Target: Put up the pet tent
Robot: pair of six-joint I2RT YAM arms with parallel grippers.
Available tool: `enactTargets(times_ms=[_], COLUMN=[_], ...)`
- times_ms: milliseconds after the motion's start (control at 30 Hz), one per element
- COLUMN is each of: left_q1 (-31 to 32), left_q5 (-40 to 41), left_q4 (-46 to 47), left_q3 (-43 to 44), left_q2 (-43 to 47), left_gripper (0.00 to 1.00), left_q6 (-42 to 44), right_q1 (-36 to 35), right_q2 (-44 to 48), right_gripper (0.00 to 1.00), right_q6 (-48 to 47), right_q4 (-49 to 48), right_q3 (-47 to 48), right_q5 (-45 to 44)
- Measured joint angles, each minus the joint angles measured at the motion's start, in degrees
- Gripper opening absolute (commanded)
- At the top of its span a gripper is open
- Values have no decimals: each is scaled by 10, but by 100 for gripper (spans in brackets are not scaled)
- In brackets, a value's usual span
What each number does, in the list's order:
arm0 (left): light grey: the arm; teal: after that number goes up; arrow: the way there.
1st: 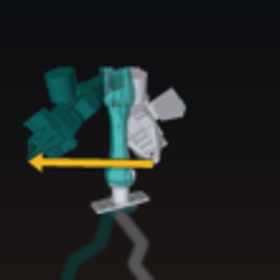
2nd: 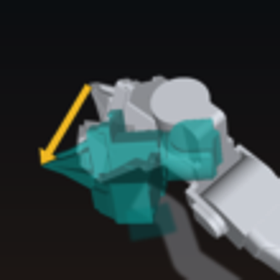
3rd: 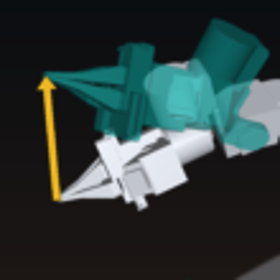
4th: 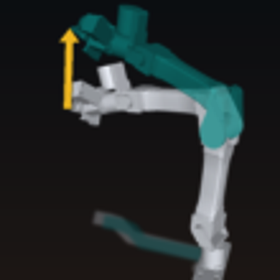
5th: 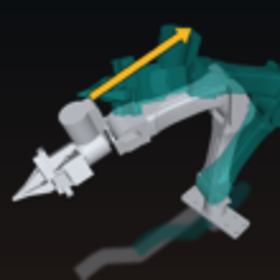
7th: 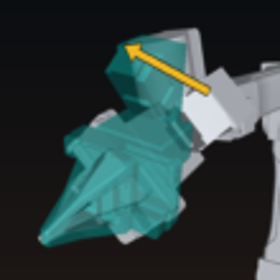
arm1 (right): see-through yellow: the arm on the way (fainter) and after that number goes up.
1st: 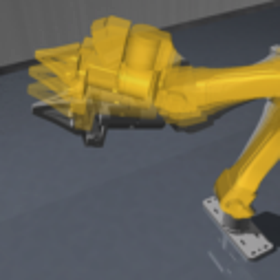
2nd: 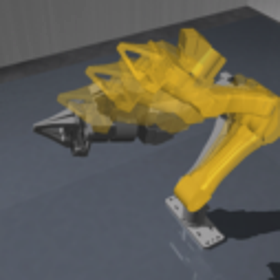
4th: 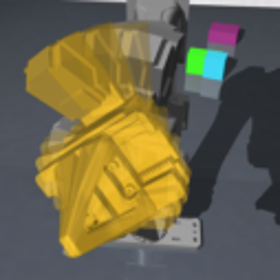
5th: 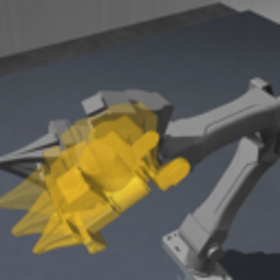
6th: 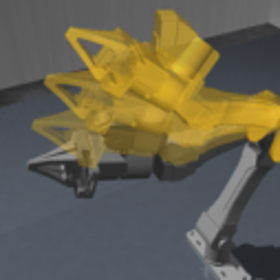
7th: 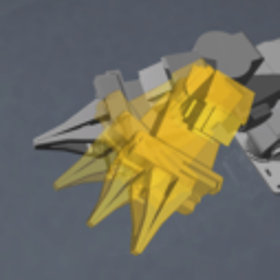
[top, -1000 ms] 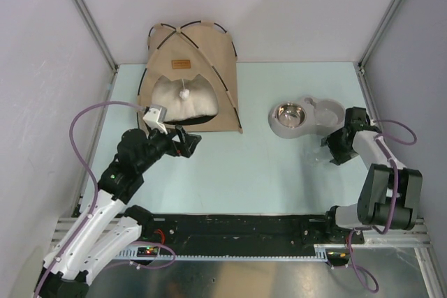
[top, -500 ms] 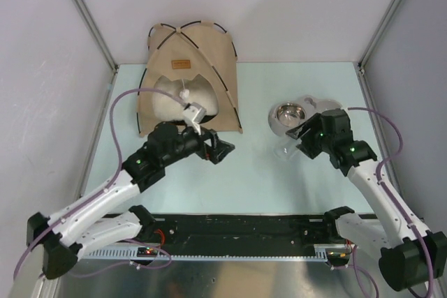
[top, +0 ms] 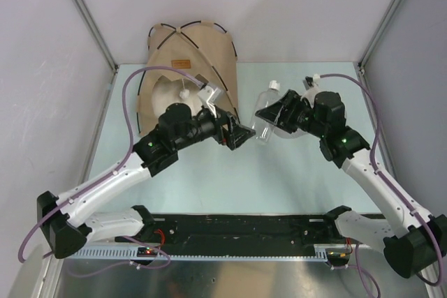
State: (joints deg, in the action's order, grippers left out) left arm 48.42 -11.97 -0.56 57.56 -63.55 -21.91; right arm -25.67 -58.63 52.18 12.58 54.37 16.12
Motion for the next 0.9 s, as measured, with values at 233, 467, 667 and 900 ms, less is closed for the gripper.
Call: enactTargets(times_ms=[233,467,667,900], left_q1=[-100,-136,-138,-138], left_q5=[-35,-93,-145,-167], left_q4=[-33,-47,-54,-66], left_q3=[42,82,89,78], left_q2=[15,20,2,-12], left_gripper=[100,95,85,68], left_q6=[-72,-149,-181,-197], right_q1=[-15,-80,-134,-160], right_q2=[-38,-38,-38,-44], right_gripper=[59,58,58,57], right_q6=[-155,-292,-359,-394], right_q4=[14,84,123,135], right_q3=[43,84,107,112], right_q5=[162,181,124,76])
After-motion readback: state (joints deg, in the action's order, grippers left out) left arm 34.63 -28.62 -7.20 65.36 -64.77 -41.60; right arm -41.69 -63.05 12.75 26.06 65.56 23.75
